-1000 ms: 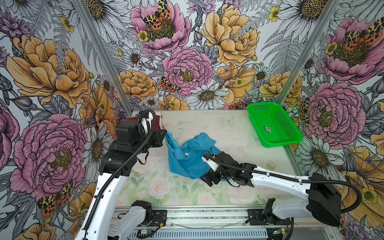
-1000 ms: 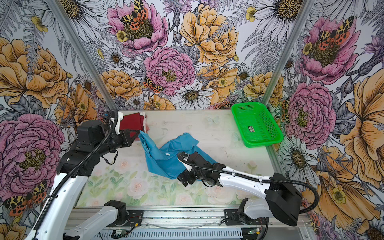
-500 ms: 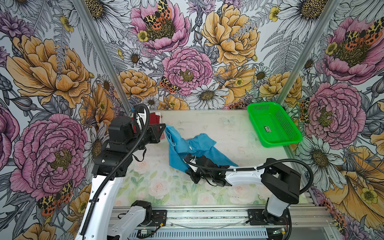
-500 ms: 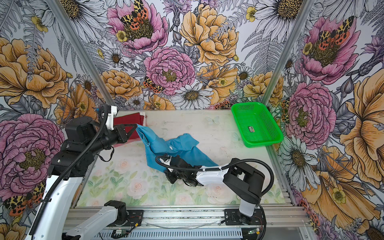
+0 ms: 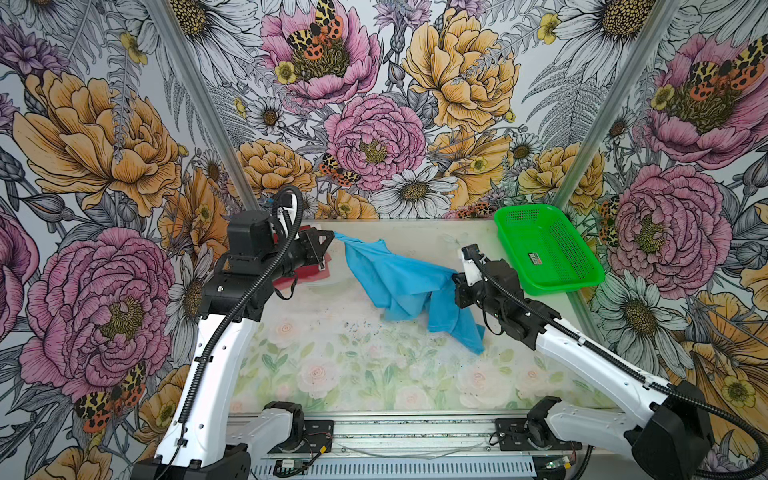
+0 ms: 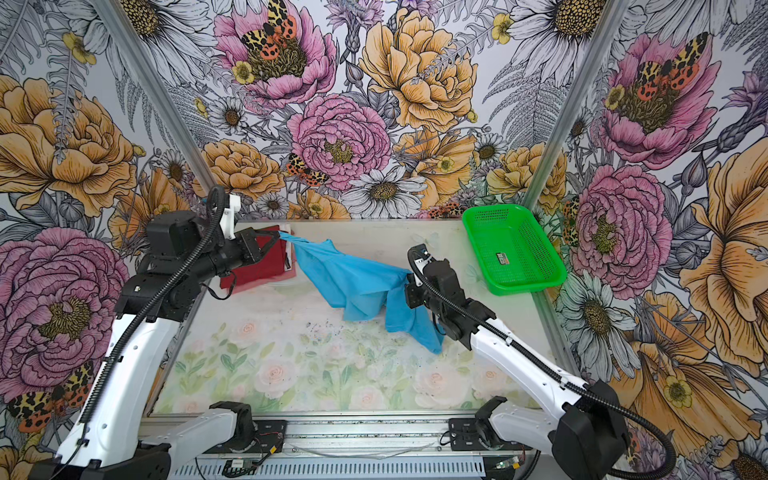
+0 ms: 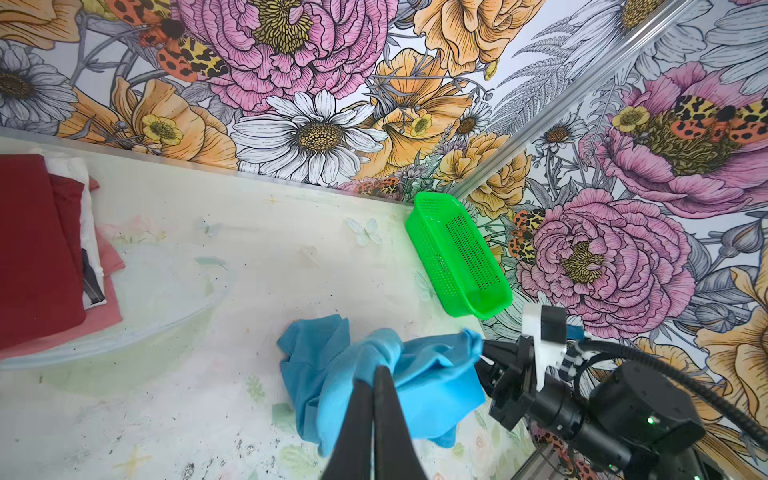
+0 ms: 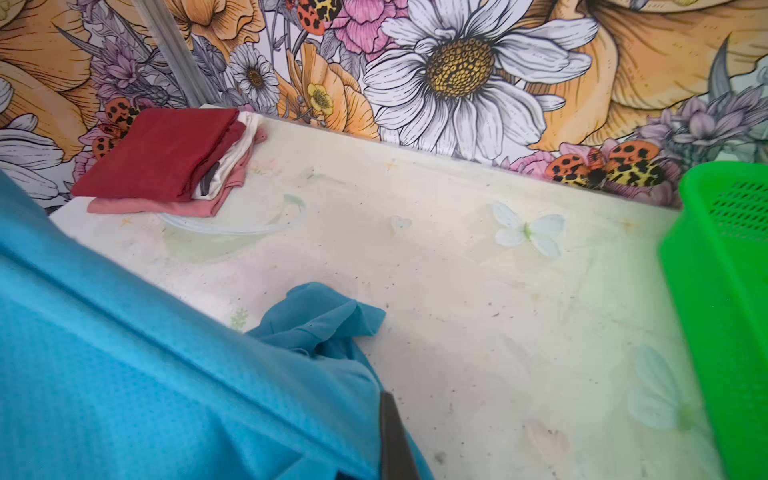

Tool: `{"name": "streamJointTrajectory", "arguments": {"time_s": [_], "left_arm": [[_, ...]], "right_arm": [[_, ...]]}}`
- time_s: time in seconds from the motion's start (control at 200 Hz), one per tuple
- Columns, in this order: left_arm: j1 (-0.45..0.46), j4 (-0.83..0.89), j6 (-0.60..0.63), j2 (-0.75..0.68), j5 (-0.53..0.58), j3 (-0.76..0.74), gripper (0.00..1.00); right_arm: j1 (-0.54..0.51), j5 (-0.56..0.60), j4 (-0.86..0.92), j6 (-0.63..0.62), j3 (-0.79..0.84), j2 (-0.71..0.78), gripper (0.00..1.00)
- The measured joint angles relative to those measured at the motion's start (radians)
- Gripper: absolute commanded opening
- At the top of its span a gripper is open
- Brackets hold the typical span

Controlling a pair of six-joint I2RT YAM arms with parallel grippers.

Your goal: Fold and stack the t-shirts

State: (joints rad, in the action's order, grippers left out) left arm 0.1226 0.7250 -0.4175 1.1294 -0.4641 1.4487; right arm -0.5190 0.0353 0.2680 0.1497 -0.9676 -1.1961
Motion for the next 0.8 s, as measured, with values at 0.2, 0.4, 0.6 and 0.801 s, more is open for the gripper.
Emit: {"name": "streamJointTrajectory", "arguments": {"time_s": [0.2, 0.4, 0.6, 0.801], "left_arm": [[-0.007, -0.055, -0.008, -0.004, 0.015, -0.032, 0.00], [-0.122, -0.070, -0.022, -0.117, -0.001, -0.208, 0.00], [-0.216, -0.070, -0.022, -0.148, -0.038, -0.349, 0.00], [-0.246, -0.068, -0.022, -0.154, -0.068, -0.396, 0.00]], "right_arm": [[0.034, -0.105, 0.092, -0.077, -0.342, -0.192, 0.64], [0.034, -0.108, 0.145, -0.067, -0.217, -0.209, 0.64], [0.034, -0.112, 0.193, -0.032, -0.041, -0.236, 0.61], [0.050, -0.139, 0.165, 0.016, -0.036, -0.423, 0.49]]}}
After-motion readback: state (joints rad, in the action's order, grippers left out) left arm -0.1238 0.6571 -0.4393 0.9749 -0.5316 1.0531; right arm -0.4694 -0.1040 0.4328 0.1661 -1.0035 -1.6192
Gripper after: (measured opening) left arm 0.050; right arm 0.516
